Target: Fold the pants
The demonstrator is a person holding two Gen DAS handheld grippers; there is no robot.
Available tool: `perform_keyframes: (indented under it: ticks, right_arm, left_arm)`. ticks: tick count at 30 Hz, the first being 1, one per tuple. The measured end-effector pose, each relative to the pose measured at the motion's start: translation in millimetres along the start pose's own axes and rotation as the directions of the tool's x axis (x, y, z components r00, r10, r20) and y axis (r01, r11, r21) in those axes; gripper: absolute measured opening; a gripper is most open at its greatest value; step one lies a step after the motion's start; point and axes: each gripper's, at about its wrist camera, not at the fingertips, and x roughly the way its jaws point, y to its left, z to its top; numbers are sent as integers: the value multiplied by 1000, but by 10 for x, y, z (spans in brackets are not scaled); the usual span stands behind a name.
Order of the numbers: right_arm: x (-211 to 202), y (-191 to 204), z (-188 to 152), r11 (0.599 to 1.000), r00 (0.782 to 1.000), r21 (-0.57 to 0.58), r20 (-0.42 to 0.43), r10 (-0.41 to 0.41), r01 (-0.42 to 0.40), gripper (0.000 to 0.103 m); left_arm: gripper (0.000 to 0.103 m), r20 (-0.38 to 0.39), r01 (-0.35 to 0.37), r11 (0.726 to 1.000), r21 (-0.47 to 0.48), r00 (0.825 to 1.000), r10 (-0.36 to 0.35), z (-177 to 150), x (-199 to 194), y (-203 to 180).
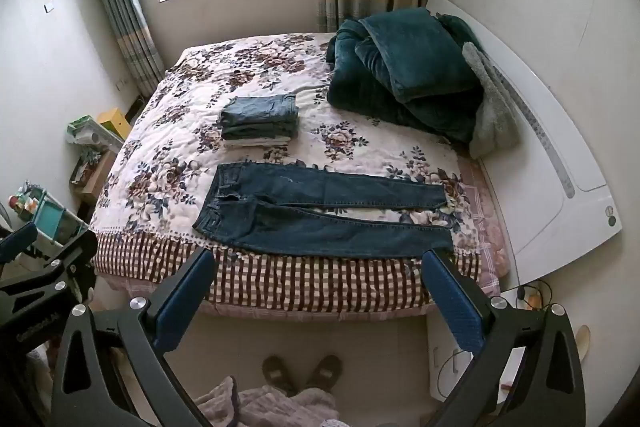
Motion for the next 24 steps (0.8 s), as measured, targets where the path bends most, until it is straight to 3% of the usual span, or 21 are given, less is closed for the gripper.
perform_keyframes:
  ticks: [24]
  right_arm:
    - [14, -38, -20, 1000, 1000, -9, -9, -2, 2, 103]
  left_arm:
    - [103, 17, 11, 1000, -7, 1000, -11, -60, -98, -72]
